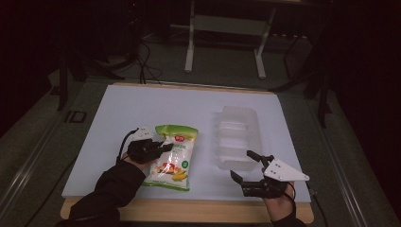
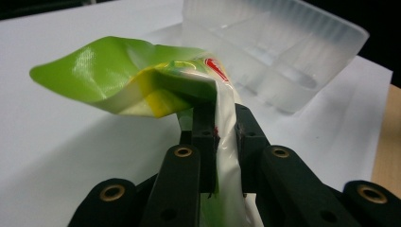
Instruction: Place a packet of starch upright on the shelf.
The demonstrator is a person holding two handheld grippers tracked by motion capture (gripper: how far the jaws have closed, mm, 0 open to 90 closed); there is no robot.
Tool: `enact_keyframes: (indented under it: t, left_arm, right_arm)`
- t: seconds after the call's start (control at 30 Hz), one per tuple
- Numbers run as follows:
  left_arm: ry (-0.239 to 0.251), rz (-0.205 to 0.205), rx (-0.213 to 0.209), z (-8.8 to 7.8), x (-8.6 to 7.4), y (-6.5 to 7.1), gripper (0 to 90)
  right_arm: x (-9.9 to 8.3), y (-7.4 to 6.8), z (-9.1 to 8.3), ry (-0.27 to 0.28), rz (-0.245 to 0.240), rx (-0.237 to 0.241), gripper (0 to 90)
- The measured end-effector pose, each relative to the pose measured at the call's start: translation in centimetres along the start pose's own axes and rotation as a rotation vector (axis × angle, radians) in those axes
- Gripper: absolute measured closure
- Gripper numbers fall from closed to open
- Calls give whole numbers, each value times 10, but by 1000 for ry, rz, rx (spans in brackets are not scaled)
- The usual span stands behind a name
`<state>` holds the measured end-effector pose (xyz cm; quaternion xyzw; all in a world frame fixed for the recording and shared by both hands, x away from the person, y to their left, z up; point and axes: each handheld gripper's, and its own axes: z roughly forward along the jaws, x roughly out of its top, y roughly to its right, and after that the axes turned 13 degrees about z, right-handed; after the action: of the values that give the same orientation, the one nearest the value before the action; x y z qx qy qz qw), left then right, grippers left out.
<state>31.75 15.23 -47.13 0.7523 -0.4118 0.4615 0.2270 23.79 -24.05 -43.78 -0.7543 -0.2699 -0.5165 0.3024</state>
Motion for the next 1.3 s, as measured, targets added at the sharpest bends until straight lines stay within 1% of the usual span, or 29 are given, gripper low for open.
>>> enact_keyframes:
  t: [0.03, 0.07, 0.1, 0.17, 0.2, 0.23, 0.27, 0.3, 0.33, 0.43, 0.47, 0.53, 0.57, 0.6, 0.63, 0.67, 0.7, 0.77, 0.8, 0.83, 0.87, 0.93, 1.0, 1.03, 1.13, 1.2, 1.23, 1.27, 1.3]
  left_arm:
    - [3, 4, -4, -1, 1, 0, 832]
    - [3, 4, -4, -1, 1, 0, 834]
    - [12, 22, -1, -2, 2, 2, 834]
    - [16, 27, -6, -3, 3, 3, 835]
    - [28, 45, -2, -4, 4, 6, 835]
    - [28, 45, -2, -4, 4, 6, 835]
    - [49, 59, -13, -6, 5, 7, 835]
    - [58, 66, -6, -8, 6, 8, 835]
    - [70, 73, -5, -9, 6, 8, 835]
    - [112, 92, 1, -14, 8, 10, 836]
    - [124, 96, 2, -16, 9, 11, 836]
    - [159, 109, -3, -19, 10, 12, 836]
    - [170, 118, -1, -21, 10, 13, 837]
    - [190, 124, -4, -23, 11, 14, 837]
    - [208, 134, -10, -24, 12, 15, 837]
    - [225, 142, -11, -25, 12, 15, 837]
    - [238, 141, -19, -26, 13, 16, 837]
    - [259, 153, -30, -28, 15, 18, 837]
    - [271, 160, -41, -28, 15, 20, 837]
    - [279, 169, -53, -28, 15, 21, 837]
    - [282, 169, -54, -29, 16, 22, 837]
    - [301, 176, -72, -29, 17, 25, 838]
    - [312, 182, -80, -31, 18, 28, 838]
    - [319, 189, -81, -31, 19, 29, 838]
    - [352, 204, -93, -35, 21, 32, 838]
    - [376, 206, -110, -36, 22, 34, 838]
    - [376, 206, -110, -36, 22, 34, 838]
    - [392, 213, -122, -38, 23, 35, 838]
    - [407, 222, -135, -39, 23, 36, 838]
  right_arm:
    - [1, 0, -1, 0, 17, 6, 158]
    - [1, 0, -1, 0, 17, 6, 158]
    - [3, 1, -2, 3, 37, 1, 155]
    - [6, 2, -2, 9, 64, -1, 133]
    - [8, 2, -3, 13, 78, -10, 132]
    - [8, 2, -3, 13, 78, -10, 132]
    - [10, 3, -3, 10, 87, -11, 129]
    - [13, 3, -2, 5, 94, -11, 110]
    - [15, 3, -1, 11, 97, -13, 105]
    - [22, 3, 1, 9, 108, 19, 105]
    - [25, 4, 2, -10, 120, 36, 105]
    - [28, 4, 4, -16, 114, 43, 105]
    - [31, 5, 6, -26, 114, 57, 105]
    - [33, 5, 7, -20, 115, 62, 105]
    - [35, 6, 9, -23, 118, 79, 105]
    - [38, 6, 11, -32, 116, 89, 105]
    - [40, 5, 12, -31, 112, 89, 105]
    - [44, 5, 17, -47, 117, 114, 109]
    - [46, 5, 20, -57, 119, 117, 143]
    - [48, 5, 23, -69, 122, 130, 151]
    - [49, 5, 26, -72, 131, 139, 159]
    - [52, 6, 33, -92, 145, 161, 204]
    - [54, 7, 42, -104, 151, 174, 212]
    - [54, 7, 46, -113, 142, 176, 219]
    - [54, 7, 58, -130, 142, 178, 219]
    - [55, 7, 64, -143, 141, 186, 229]
    - [55, 7, 64, -143, 141, 186, 229]
    - [55, 8, 66, -147, 147, 194, 229]
    - [57, 7, 70, -152, 154, 217, 230]
